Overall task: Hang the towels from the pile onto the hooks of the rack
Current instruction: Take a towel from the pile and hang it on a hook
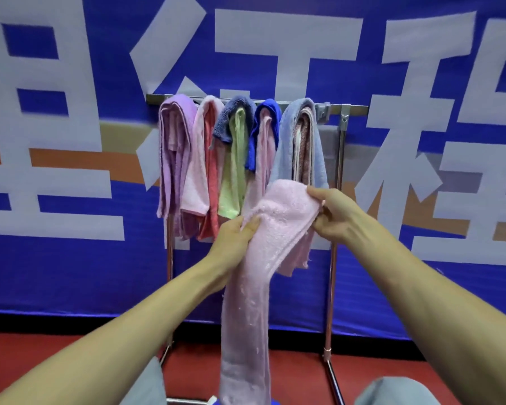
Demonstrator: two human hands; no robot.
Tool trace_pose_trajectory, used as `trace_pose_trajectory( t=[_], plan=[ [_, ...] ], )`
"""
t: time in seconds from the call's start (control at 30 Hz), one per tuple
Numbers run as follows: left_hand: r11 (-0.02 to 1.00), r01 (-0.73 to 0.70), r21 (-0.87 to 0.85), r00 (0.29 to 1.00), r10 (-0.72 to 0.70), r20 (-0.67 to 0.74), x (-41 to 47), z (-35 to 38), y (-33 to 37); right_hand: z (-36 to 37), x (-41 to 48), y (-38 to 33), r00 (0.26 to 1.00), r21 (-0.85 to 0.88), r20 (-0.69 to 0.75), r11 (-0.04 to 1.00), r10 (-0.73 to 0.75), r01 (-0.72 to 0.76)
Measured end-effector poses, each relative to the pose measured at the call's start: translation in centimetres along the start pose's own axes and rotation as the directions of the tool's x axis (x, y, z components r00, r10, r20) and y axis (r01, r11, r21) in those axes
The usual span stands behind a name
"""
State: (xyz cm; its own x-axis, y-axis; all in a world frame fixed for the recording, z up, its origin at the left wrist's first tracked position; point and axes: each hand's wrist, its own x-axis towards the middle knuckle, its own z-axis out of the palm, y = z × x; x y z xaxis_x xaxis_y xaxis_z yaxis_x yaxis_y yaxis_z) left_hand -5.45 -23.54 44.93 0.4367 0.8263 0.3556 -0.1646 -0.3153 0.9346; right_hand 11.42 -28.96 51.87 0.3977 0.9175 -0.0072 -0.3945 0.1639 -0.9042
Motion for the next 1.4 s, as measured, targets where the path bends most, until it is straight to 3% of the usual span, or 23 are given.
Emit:
trace_pose_trajectory(
  t=[0.13,0.2,0.27,0.33,0.4,0.47,0.57,0.67,0.8,0.97,1.1,1.17,1.23,1.33,1.4],
  plan=[
    [0.998,0.032,0.054,0.999,-0.032,0.0,2.7,1.8,3.9,-2.8,0.0,-1.0,0.996,-0.203,-0.022,0.975,0.085,-0.088],
    [0.993,0.015,0.117,1.0,-0.018,0.025,4.6,3.1,5.5,-4.1,-0.2,-1.8,0.994,-0.39,-0.059,0.915,0.091,-0.107],
    [0.981,-0.008,0.194,0.998,-0.003,0.055,6.0,4.5,7.3,-5.2,-0.3,-2.6,0.993,-0.672,-0.107,0.739,-0.043,-0.041],
    [0.968,-0.041,0.246,0.993,0.013,0.114,7.5,5.9,8.6,-6.3,0.6,-3.4,0.968,-0.765,-0.069,0.636,-0.241,0.104],
    [0.95,-0.105,0.295,0.981,0.05,0.189,8.7,7.3,9.9,-6.5,1.6,-4.3,0.939,-0.725,-0.002,0.647,-0.344,0.235],
    [0.92,-0.183,0.346,0.963,0.098,0.249,9.9,8.7,11.2,-6.3,2.5,-5.3,0.937,-0.66,0.073,0.689,-0.341,0.301],
    [0.914,-0.247,0.321,0.944,0.152,0.294,11.4,10.2,13.0,-6.1,3.6,-6.6,0.951,-0.359,0.208,0.887,-0.229,0.292],
    [0.914,-0.265,0.306,0.951,0.196,0.238,14.0,10.8,13.7,-6.0,5.0,-7.9,0.938,-0.15,0.285,0.957,-0.198,0.248],
    [0.888,-0.306,0.342,0.945,0.239,0.226,17.9,11.0,13.3,-5.9,7.2,-9.7,0.901,-0.188,0.392,0.943,-0.185,0.275],
    [0.924,-0.346,0.163,0.925,0.306,0.227,23.6,12.3,11.2,-7.6,12.1,-13.0,0.882,-0.284,0.403,0.884,-0.242,0.372],
    [0.942,-0.251,0.223,0.953,0.201,0.224,26.6,14.1,9.9,-8.0,15.9,-15.5,0.849,-0.24,0.35,0.838,-0.396,0.49],
    [0.997,-0.075,0.028,0.954,0.063,0.292,27.6,15.3,9.3,-8.0,17.0,-16.3,0.834,-0.215,0.324,0.824,-0.447,0.525],
    [0.987,0.096,-0.128,0.913,-0.036,0.407,27.9,16.4,8.7,-8.0,18.0,-17.1,0.83,-0.194,0.307,0.823,-0.467,0.534],
    [0.984,0.105,-0.142,0.909,-0.037,0.414,28.6,17.4,7.9,-7.9,18.8,-18.4,0.823,-0.116,0.21,0.822,-0.528,0.557],
    [0.979,0.095,-0.18,0.932,-0.024,0.362,29.5,17.6,8.2,-8.0,19.8,-19.3,0.819,-0.108,0.268,0.829,-0.507,0.548]
  ],
)
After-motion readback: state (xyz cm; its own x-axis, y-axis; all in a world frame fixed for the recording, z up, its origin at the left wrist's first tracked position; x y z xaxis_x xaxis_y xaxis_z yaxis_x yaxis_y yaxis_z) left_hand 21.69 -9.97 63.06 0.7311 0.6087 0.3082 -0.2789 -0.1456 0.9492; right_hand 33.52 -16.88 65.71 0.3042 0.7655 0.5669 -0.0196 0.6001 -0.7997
